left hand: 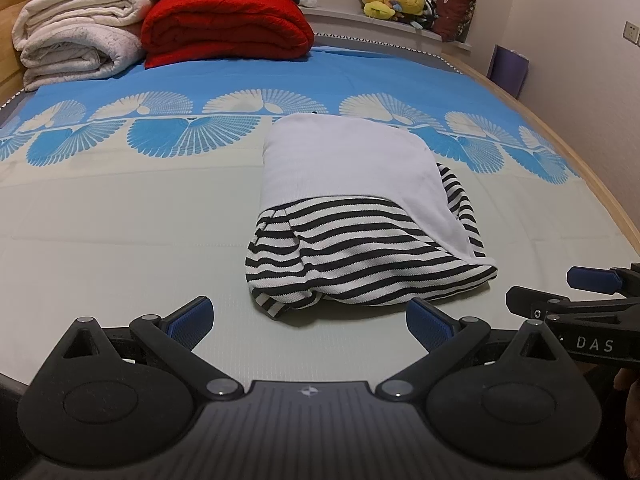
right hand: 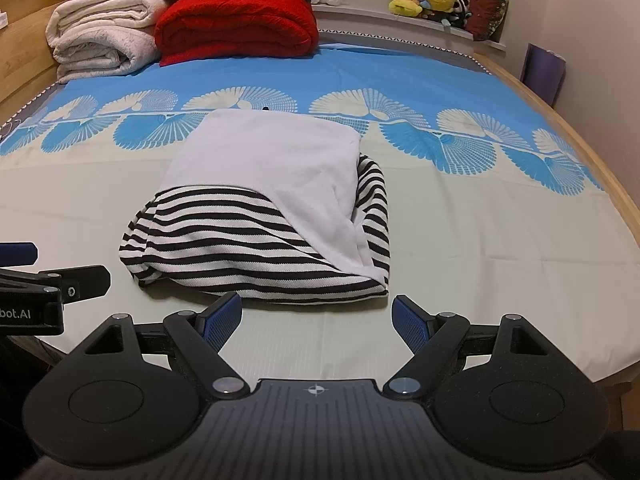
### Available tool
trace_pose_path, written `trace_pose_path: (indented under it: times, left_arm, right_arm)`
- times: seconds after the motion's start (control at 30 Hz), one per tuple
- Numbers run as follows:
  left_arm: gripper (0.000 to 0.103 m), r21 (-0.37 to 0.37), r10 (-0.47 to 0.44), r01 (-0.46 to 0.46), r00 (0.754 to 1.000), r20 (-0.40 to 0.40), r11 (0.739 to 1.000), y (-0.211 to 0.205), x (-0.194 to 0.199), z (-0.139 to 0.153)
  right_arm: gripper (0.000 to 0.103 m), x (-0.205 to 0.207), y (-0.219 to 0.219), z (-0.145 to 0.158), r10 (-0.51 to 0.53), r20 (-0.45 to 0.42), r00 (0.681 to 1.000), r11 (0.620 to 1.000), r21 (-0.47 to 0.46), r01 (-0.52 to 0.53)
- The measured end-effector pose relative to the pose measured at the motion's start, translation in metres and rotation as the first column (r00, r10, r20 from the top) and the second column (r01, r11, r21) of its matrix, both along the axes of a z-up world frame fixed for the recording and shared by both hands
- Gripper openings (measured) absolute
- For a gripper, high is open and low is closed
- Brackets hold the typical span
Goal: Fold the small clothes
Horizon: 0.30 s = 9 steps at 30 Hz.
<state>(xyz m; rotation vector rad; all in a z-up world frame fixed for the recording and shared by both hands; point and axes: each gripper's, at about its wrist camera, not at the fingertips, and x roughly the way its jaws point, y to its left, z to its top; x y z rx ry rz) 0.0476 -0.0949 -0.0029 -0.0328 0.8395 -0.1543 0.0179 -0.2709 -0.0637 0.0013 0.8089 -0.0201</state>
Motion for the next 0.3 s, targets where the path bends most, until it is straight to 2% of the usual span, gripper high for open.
trace_pose_path:
  times: [0.3]
  left_arm:
    - [0.103,0.001,-0.006,0.006,1.0,0.006,1.0,0.0003,-0.0007,0.0008]
  right_arm:
    - [0.083,-0.0001,-0.0004,-0.0002,0.003,-0.001,1.0,1.0,-0.001,-0.003]
